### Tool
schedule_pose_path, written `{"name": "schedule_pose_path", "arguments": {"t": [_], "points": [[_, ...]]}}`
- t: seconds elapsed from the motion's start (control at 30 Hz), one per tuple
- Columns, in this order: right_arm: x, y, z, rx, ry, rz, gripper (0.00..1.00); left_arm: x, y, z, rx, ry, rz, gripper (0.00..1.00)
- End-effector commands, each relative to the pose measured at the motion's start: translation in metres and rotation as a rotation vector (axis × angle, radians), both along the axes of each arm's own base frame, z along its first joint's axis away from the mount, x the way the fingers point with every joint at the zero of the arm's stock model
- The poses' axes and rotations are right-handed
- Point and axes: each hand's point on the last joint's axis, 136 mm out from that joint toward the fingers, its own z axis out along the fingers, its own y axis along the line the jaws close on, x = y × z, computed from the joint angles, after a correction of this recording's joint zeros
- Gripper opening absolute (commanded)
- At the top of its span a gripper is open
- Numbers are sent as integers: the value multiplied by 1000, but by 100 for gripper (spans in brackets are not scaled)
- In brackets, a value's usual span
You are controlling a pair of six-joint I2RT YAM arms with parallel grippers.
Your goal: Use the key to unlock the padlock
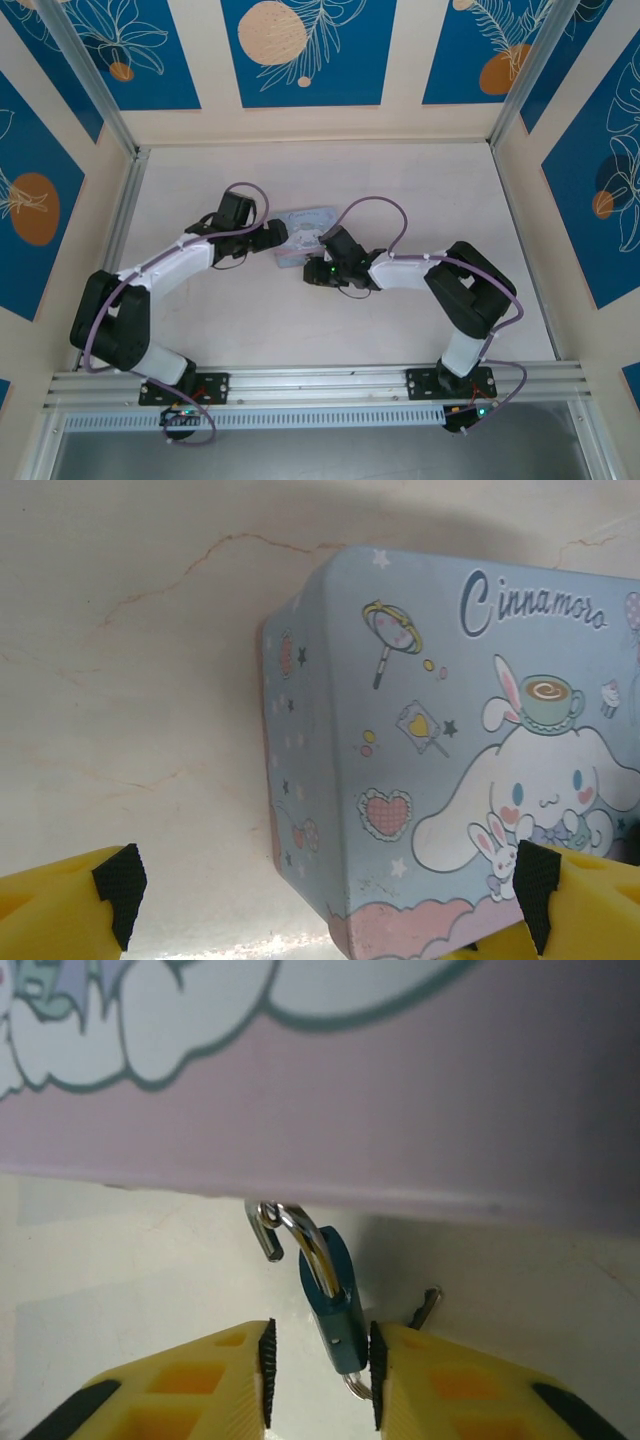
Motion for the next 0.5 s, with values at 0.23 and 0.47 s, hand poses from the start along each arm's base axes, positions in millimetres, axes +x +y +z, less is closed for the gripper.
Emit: {"name": "schedule_pose_path", "arguments": {"t": [0.23,0.47], "points": [[4,-9,-8,-61,18,-69,13,8,-2,-6,-1,8,-40,95],[3,-17,-3,-36,21,-112,0,5,3,-9,22,5,-27,95]]}}
